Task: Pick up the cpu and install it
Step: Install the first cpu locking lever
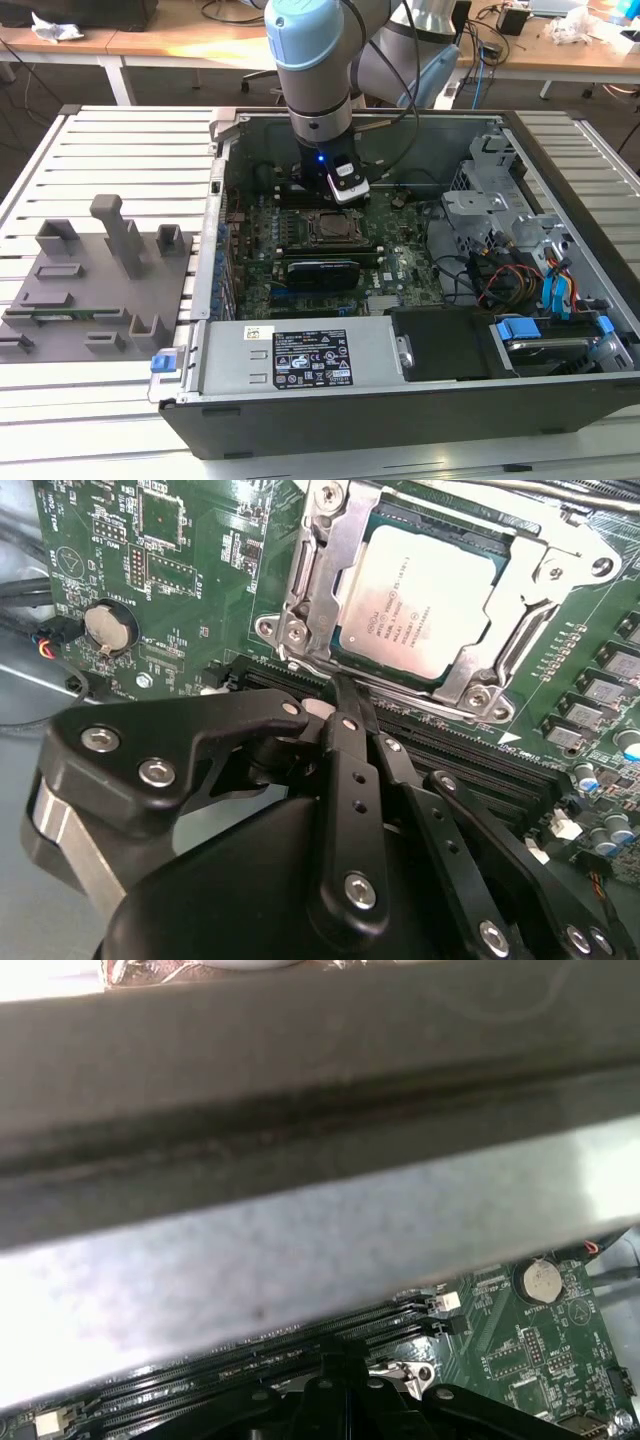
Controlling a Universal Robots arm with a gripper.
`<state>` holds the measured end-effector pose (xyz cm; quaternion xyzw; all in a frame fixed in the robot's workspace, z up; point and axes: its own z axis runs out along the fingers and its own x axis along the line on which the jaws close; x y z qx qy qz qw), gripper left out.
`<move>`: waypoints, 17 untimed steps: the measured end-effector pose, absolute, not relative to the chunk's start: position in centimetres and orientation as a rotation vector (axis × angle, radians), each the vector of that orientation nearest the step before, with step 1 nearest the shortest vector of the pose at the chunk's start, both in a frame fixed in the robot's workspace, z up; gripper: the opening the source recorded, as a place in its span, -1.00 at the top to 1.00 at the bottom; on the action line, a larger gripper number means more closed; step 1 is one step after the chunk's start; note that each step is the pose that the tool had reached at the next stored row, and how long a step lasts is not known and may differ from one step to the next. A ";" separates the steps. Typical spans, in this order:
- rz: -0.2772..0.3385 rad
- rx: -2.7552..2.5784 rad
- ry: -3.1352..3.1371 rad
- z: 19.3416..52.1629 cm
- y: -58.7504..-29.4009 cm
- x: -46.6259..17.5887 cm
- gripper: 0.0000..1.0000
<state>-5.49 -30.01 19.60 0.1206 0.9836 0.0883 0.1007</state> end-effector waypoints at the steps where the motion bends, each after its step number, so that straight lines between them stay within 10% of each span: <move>1: 0.261 0.356 2.906 19.6 -30.0 -5.5 0.79; 11: 0.251 0.356 2.906 20.3 -30.0 -5.5 0.79; 17: 0.078 0.343 2.904 20.4 -30.0 -5.5 0.79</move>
